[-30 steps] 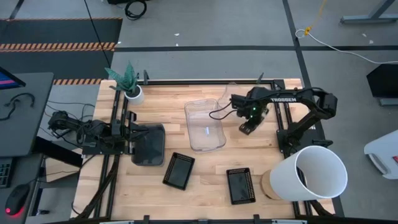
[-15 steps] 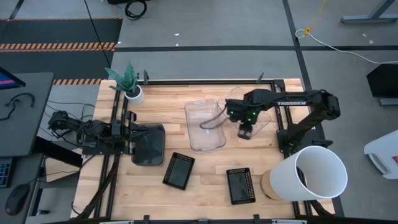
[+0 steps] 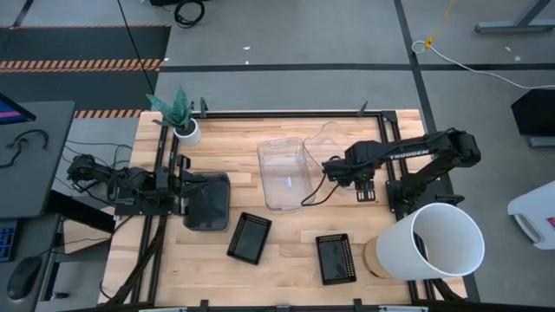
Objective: Stack baskets by color
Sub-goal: Stack the top transparent bin on the transparent bins
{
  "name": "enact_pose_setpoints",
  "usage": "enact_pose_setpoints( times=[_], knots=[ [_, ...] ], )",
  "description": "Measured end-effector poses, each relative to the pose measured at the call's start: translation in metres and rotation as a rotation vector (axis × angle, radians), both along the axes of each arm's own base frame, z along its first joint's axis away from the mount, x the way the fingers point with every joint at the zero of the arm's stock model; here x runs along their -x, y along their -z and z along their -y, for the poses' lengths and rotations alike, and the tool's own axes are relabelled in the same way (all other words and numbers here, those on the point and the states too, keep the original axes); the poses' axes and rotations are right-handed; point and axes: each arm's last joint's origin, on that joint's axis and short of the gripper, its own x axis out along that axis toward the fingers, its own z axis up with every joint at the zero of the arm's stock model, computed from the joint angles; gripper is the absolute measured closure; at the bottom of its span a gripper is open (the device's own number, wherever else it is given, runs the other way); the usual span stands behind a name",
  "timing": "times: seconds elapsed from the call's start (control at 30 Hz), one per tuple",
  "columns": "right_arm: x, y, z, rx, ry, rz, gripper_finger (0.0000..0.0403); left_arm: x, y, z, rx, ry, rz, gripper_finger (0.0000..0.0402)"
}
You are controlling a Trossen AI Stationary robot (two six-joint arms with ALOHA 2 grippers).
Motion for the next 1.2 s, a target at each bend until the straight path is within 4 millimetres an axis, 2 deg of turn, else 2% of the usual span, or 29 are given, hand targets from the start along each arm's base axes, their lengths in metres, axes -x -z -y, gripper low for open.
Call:
enact_pose_setpoints(
  times=[0.2, 0.37, 0.53, 0.7, 0.93, 1.03, 1.2],
  knots=[
    [0.006, 0.013, 0.0, 0.002, -0.036, -0.051, 0.0181, 0.0, 0.0, 0.0, 0.0, 0.0, 0.0, 0.0373],
    [0.009, 0.037, 0.002, 0.039, -0.101, -0.033, 0.0174, 0.0, 0.0, 0.0, 0.0, 0.0, 0.0, 0.0369],
    [0.014, 0.06, 0.001, 0.022, -0.132, -0.016, 0.0203, 0.0, 0.0, 0.0, 0.0, 0.0, 0.0, 0.0362],
    [0.018, 0.07, 0.0, -0.007, -0.12, -0.006, 0.027, 0.0, 0.0, 0.0, 0.0, 0.0, 0.0, 0.0363],
    [0.012, 0.065, -0.002, -0.072, -0.02, 0.048, 0.0389, 0.0, 0.0, 0.0, 0.0, 0.0, 0.0, 0.0371],
    [0.008, 0.057, -0.005, -0.104, 0.032, 0.054, 0.0389, 0.0, 0.0, 0.0, 0.0, 0.0, 0.0, 0.0369],
    [-0.004, 0.025, -0.011, -0.083, 0.054, 0.085, 0.0396, 0.0, 0.0, 0.0, 0.0, 0.0, 0.0, 0.0362]
  ],
)
